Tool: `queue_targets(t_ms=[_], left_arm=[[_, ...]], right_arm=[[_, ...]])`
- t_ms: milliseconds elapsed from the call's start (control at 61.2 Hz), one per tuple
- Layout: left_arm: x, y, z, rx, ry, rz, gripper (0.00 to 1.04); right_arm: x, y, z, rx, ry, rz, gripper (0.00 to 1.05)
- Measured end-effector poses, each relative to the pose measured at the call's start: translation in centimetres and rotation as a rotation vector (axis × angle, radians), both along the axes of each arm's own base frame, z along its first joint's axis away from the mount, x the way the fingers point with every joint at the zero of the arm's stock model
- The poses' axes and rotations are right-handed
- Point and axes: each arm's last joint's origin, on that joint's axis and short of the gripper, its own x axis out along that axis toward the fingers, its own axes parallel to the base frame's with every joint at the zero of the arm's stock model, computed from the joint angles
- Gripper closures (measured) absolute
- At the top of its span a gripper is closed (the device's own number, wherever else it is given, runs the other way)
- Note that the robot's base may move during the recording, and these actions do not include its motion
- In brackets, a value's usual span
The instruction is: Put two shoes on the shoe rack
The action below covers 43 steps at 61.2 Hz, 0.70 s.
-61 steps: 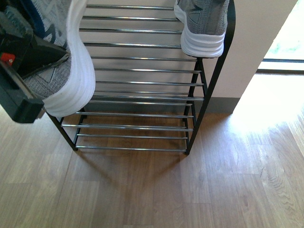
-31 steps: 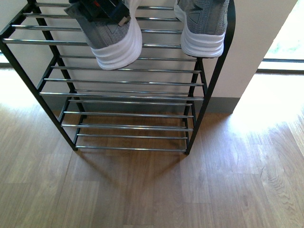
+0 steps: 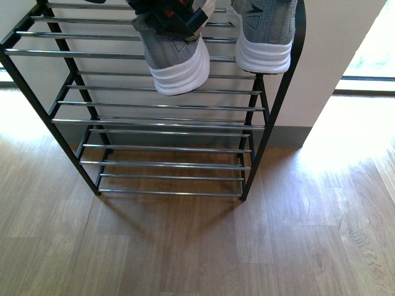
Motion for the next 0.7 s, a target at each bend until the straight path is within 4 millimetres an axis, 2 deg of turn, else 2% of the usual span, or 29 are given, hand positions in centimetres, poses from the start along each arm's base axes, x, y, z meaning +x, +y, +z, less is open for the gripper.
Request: queue_targets(t_ms=[229,490,703], left_arm=[[1.3,-1.4,0.1,0.013,0.014,-0.005,1.03],[1.2,-1.4,1.2,0.060,0.034,-0.072,1.03],[2.5,-1.4,1.5,0.091,0.023,-0.090,1.03]], right_arm=[[0.0,0.0,0.0,0.000,0.000,0.000,0.09],[0.0,0.0,0.0,0.000,0.000,0.000,0.09],[0.0,0.0,0.0,0.000,0.000,0.000,0.09]])
